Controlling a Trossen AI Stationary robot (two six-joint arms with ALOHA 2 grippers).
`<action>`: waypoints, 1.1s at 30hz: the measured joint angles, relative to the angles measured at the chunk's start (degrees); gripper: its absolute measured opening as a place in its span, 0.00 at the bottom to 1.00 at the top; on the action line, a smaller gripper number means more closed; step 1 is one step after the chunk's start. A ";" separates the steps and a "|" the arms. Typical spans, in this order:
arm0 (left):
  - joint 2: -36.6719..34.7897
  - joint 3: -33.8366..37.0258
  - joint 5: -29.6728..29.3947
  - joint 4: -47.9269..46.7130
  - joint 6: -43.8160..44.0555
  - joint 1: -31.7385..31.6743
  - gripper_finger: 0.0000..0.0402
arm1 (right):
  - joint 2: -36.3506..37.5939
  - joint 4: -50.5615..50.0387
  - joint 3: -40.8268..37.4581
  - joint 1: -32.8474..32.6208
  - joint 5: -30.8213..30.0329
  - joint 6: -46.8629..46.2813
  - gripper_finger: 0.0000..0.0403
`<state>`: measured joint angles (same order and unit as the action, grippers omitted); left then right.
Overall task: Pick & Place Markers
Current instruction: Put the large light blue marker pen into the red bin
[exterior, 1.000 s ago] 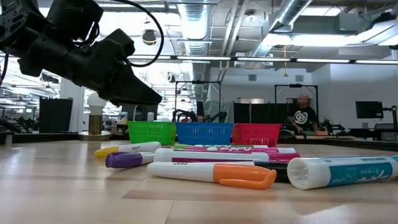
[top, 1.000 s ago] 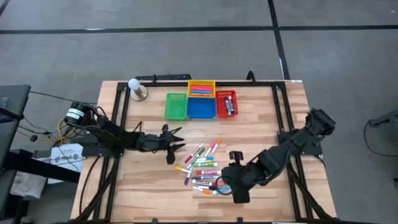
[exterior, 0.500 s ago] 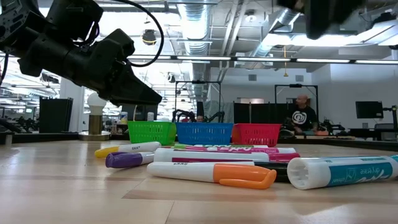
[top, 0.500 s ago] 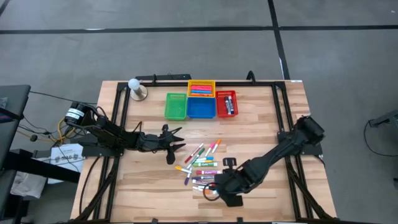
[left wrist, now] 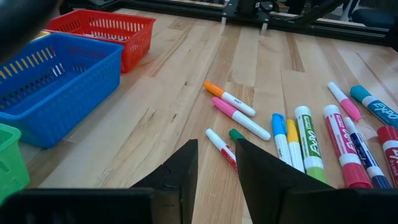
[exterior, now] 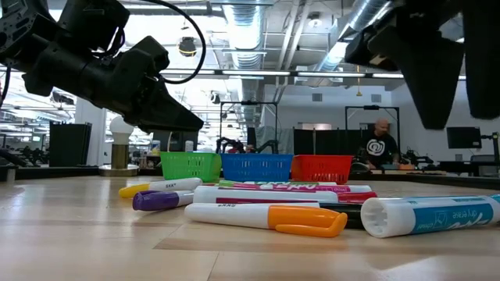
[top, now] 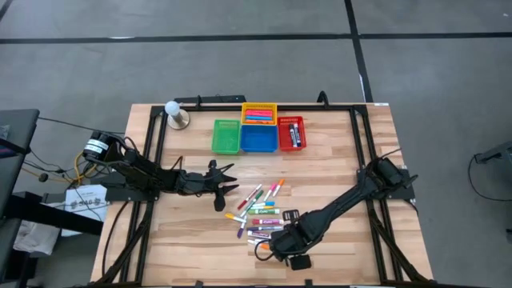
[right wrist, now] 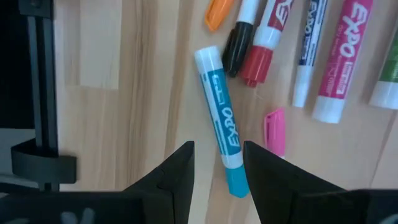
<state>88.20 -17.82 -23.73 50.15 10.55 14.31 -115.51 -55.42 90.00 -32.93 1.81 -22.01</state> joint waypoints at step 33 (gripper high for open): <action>-0.01 -0.02 -0.22 2.79 -2.81 -3.21 0.27 | -0.08 7.48 -0.60 -0.05 -2.26 -2.13 0.32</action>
<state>88.20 -17.85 -23.94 52.94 7.74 11.10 -115.59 -47.94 89.40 -32.98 -0.45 -24.13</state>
